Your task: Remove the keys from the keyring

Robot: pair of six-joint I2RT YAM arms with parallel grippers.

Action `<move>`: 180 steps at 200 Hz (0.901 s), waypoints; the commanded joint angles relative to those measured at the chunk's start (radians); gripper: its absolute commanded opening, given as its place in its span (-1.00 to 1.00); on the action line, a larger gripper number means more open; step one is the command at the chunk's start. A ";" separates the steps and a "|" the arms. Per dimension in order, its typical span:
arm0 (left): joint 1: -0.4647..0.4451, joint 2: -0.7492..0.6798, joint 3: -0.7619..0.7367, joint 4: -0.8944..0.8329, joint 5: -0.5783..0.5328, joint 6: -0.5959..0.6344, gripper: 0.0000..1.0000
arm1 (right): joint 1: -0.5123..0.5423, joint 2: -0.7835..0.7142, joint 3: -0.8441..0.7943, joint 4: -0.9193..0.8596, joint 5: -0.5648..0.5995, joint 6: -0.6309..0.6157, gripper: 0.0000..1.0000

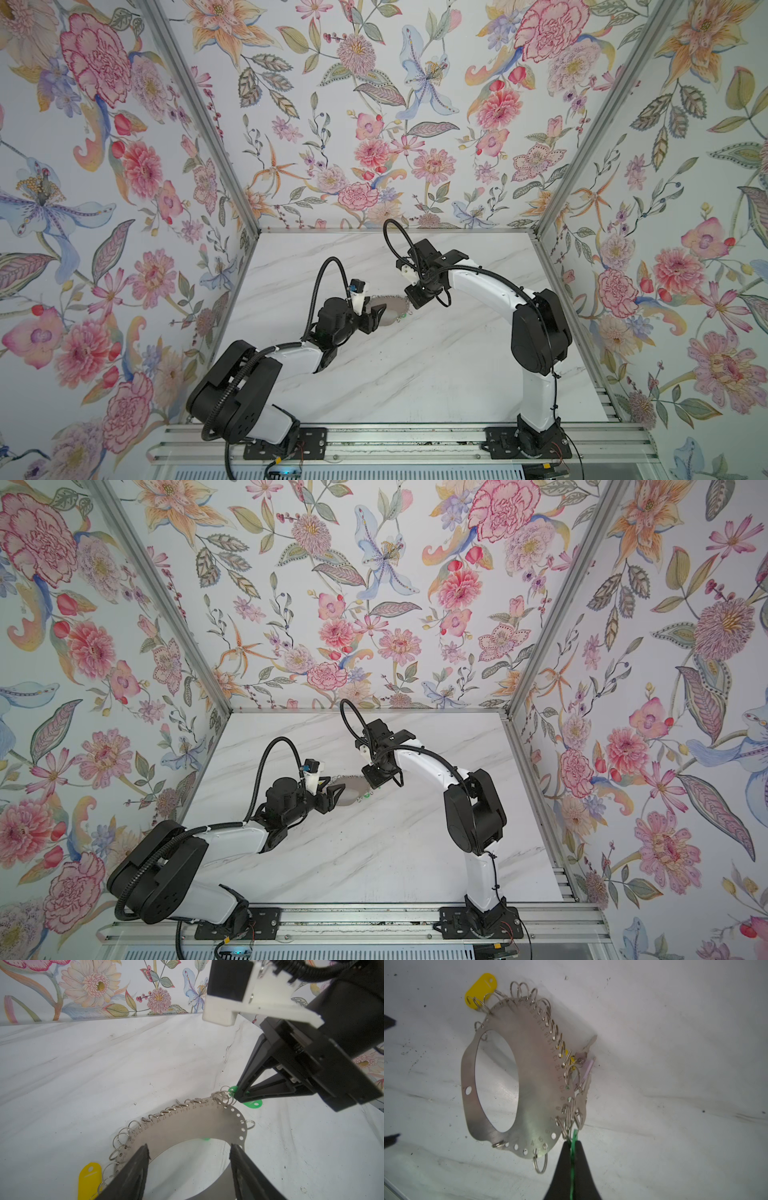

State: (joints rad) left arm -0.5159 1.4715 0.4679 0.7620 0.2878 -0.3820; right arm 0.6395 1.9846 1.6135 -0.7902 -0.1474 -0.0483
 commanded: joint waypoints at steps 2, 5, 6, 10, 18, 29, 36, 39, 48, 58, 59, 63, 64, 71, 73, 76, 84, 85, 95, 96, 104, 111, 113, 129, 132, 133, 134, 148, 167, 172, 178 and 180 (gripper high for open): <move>0.007 -0.010 -0.024 0.039 0.017 -0.011 0.30 | 0.003 0.014 -0.080 0.061 -0.068 0.049 -0.96; 0.007 -0.013 -0.025 0.039 0.017 -0.012 0.30 | 0.003 0.018 -0.086 0.068 -0.069 0.053 -0.96; 0.007 -0.013 -0.026 0.039 0.017 -0.011 0.30 | 0.003 0.019 -0.091 0.070 -0.068 0.054 -0.96; 0.008 -0.015 -0.028 0.038 0.015 -0.012 0.30 | 0.003 0.022 -0.100 0.079 -0.066 0.060 -0.96; 0.007 -0.020 -0.033 0.036 0.013 -0.011 0.30 | 0.003 0.025 -0.121 0.099 -0.067 0.073 -0.96; 0.007 -0.026 -0.038 0.033 0.008 -0.010 0.30 | 0.002 0.025 -0.143 0.125 -0.080 0.086 -0.95; 0.008 -0.028 -0.039 0.031 0.005 -0.008 0.30 | 0.002 0.026 -0.149 0.133 -0.084 0.088 -0.94; 0.007 -0.028 -0.039 0.030 0.004 -0.008 0.30 | 0.002 0.027 -0.151 0.135 -0.086 0.091 -0.93; 0.008 -0.027 -0.039 0.030 0.002 -0.007 0.30 | 0.003 0.032 -0.153 0.133 -0.093 0.091 -0.91; 0.008 -0.025 -0.038 0.030 0.003 -0.006 0.30 | 0.002 0.035 -0.157 0.133 -0.093 0.090 -0.87; 0.007 -0.025 -0.038 0.030 0.003 -0.006 0.30 | 0.002 0.036 -0.158 0.133 -0.092 0.089 -0.87; 0.007 -0.024 -0.037 0.031 0.005 -0.007 0.30 | 0.002 0.037 -0.160 0.134 -0.094 0.090 -0.86; 0.007 -0.024 -0.037 0.031 0.005 -0.008 0.30 | 0.003 0.037 -0.161 0.134 -0.093 0.090 -0.86; 0.007 -0.023 -0.037 0.033 0.004 -0.008 0.29 | -0.001 0.042 -0.164 0.134 -0.098 0.089 -0.82; 0.007 -0.022 -0.038 0.034 0.005 -0.008 0.29 | -0.001 0.042 -0.165 0.134 -0.101 0.088 -0.80; 0.008 -0.022 -0.038 0.035 0.005 -0.008 0.29 | -0.003 0.043 -0.166 0.134 -0.104 0.087 -0.78; 0.007 -0.022 -0.040 0.037 0.004 -0.009 0.30 | -0.007 0.044 -0.171 0.133 -0.109 0.087 -0.74; 0.008 -0.022 -0.040 0.038 0.005 -0.009 0.30 | -0.007 0.044 -0.171 0.134 -0.111 0.087 -0.74; 0.007 -0.022 -0.041 0.038 0.003 -0.010 0.30 | -0.011 0.046 -0.179 0.136 -0.114 0.087 -0.70; 0.007 -0.022 -0.042 0.038 0.003 -0.009 0.30 | -0.011 0.046 -0.180 0.137 -0.113 0.087 -0.70; 0.007 -0.022 -0.042 0.037 0.003 -0.009 0.29 | -0.013 0.047 -0.184 0.137 -0.118 0.087 -0.65; 0.008 -0.022 -0.044 0.036 0.001 -0.009 0.30 | -0.015 0.048 -0.189 0.137 -0.120 0.086 -0.61; 0.008 -0.022 -0.043 0.036 0.001 -0.010 0.30 | -0.015 0.048 -0.190 0.137 -0.119 0.086 -0.60; 0.007 -0.023 -0.043 0.034 -0.001 -0.007 0.29 | -0.018 0.048 -0.198 0.138 -0.120 0.086 -0.58; 0.007 -0.023 -0.044 0.034 0.000 -0.007 0.29 | -0.020 0.046 -0.199 0.137 -0.120 0.086 -0.57; 0.007 -0.023 -0.044 0.034 0.000 -0.006 0.29 | -0.020 0.047 -0.199 0.138 -0.120 0.086 -0.57; 0.007 -0.023 -0.043 0.034 0.000 -0.006 0.29 | -0.020 0.047 -0.200 0.137 -0.120 0.086 -0.57; 0.008 -0.022 -0.043 0.034 -0.001 -0.005 0.29 | -0.022 0.048 -0.207 0.137 -0.113 0.086 -0.54; 0.008 -0.020 -0.041 0.034 0.001 -0.006 0.30 | -0.015 0.049 -0.217 0.137 -0.097 0.080 -0.47; 0.007 -0.020 -0.041 0.036 0.003 -0.006 0.29 | -0.013 0.051 -0.219 0.136 -0.095 0.080 -0.46; 0.008 -0.019 -0.043 0.038 0.003 -0.007 0.30 | -0.008 0.054 -0.221 0.136 -0.090 0.079 -0.44; 0.008 -0.019 -0.043 0.037 0.004 -0.008 0.30 | -0.007 0.054 -0.220 0.136 -0.087 0.079 -0.43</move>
State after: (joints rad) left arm -0.5159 1.4696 0.4366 0.7639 0.2871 -0.3820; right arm 0.6231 2.0140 1.4117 -0.6514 -0.2527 0.0345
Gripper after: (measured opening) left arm 0.648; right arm 0.272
